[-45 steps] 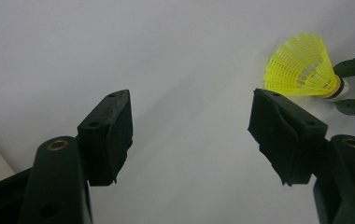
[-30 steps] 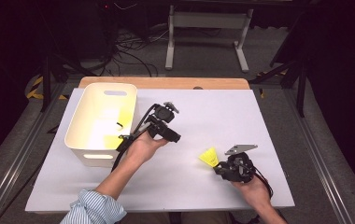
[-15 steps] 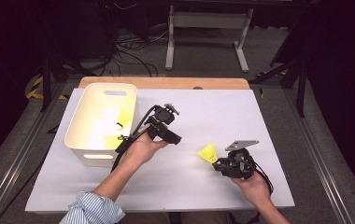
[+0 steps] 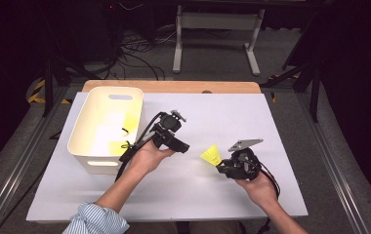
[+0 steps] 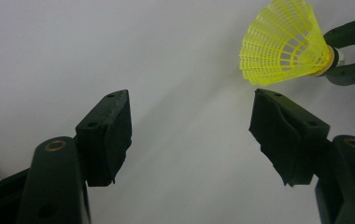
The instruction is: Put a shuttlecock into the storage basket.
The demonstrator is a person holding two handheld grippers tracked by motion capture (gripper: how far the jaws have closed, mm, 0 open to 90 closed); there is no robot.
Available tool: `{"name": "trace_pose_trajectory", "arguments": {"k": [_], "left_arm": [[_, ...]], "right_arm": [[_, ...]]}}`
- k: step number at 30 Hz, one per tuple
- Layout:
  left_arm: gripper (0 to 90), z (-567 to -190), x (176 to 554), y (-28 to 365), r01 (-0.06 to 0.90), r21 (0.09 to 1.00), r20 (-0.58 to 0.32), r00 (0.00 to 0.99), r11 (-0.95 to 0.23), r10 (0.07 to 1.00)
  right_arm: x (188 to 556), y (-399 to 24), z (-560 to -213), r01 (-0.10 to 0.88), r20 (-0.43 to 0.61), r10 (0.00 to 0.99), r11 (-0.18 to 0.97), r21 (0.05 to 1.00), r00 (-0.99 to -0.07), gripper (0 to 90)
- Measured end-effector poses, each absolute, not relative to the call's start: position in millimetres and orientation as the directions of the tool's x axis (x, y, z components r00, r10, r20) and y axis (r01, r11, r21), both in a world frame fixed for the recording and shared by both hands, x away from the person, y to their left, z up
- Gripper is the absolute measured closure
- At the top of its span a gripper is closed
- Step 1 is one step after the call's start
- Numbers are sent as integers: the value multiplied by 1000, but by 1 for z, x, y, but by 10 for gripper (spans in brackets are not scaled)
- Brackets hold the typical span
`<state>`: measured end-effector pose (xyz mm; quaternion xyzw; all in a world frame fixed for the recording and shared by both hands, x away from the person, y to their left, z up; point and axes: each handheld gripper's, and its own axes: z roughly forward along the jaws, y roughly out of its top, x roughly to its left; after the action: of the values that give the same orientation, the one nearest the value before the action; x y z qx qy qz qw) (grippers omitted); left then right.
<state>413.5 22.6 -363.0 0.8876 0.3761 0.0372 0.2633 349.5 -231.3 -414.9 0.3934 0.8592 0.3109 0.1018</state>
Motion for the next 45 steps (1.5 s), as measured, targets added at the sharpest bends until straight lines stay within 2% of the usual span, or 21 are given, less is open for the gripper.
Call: {"name": "trace_pose_trajectory", "arguments": {"k": [15, 30, 37, 45], "left_arm": [[324, -364, 414, 23, 654, 505, -173, 716, -563, 676], [381, -366, 415, 20, 649, 503, -200, 730, -571, 653], [482, -367, 414, 17, 640, 501, -218, 744, -582, 631], [546, -369, 414, 15, 636, 493, -234, 754, -593, 614]], "right_arm": [[360, -205, -406, 581, 63, 700, 536, 612, -712, 652], [364, -190, -401, 564, 57, 676, 562, 605, -734, 652], [365, -186, -400, 556, 51, 668, 571, 604, -743, 652], [367, -182, -400, 555, 52, 666, 573, 603, -744, 652]]}}
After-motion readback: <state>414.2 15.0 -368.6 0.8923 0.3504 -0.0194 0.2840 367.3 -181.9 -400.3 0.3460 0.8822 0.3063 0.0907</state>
